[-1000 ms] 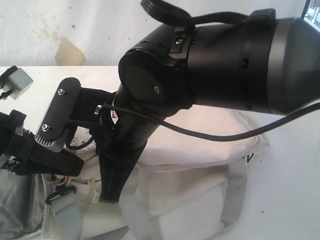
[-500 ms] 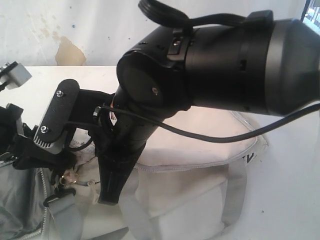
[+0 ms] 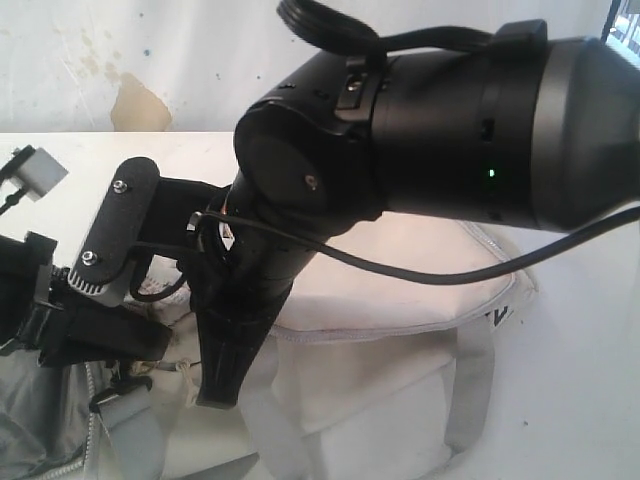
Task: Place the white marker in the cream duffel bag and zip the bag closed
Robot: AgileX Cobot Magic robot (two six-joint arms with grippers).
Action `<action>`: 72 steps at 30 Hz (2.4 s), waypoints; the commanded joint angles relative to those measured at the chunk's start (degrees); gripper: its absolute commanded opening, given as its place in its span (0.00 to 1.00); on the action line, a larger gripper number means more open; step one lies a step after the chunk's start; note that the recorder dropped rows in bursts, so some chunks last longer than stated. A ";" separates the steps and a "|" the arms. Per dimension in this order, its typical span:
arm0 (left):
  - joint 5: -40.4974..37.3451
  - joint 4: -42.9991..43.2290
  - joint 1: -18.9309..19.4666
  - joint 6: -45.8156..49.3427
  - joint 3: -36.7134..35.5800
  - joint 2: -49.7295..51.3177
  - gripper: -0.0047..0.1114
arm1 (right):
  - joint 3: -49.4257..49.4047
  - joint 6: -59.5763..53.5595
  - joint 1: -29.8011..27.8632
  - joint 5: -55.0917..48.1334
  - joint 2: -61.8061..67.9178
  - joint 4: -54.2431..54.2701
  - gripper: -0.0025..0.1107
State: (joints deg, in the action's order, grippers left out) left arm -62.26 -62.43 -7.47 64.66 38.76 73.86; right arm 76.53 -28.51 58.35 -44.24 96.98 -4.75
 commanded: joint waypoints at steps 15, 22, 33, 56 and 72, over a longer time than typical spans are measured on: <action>0.85 -18.71 0.02 16.53 -3.46 6.86 0.40 | -0.05 0.24 -0.11 -0.67 -0.47 0.17 0.03; 2.80 -18.57 0.02 15.73 -3.46 9.34 0.08 | -0.05 0.24 -0.11 -0.68 -0.47 0.05 0.03; -7.71 6.94 0.54 -14.02 6.54 9.22 0.04 | -0.05 0.24 -0.11 -3.24 -0.47 -0.30 0.03; -7.71 21.89 0.54 -48.56 24.59 4.98 0.04 | -1.19 -2.70 -0.11 -7.25 -0.47 -4.19 0.02; -6.86 34.21 0.54 -55.51 26.39 3.73 0.04 | -4.40 1.35 -0.11 -1.08 -3.03 -6.46 0.02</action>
State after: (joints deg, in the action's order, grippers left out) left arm -71.50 -34.46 -7.46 11.46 64.90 78.55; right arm 73.53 -28.59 58.65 -38.73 95.08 -9.63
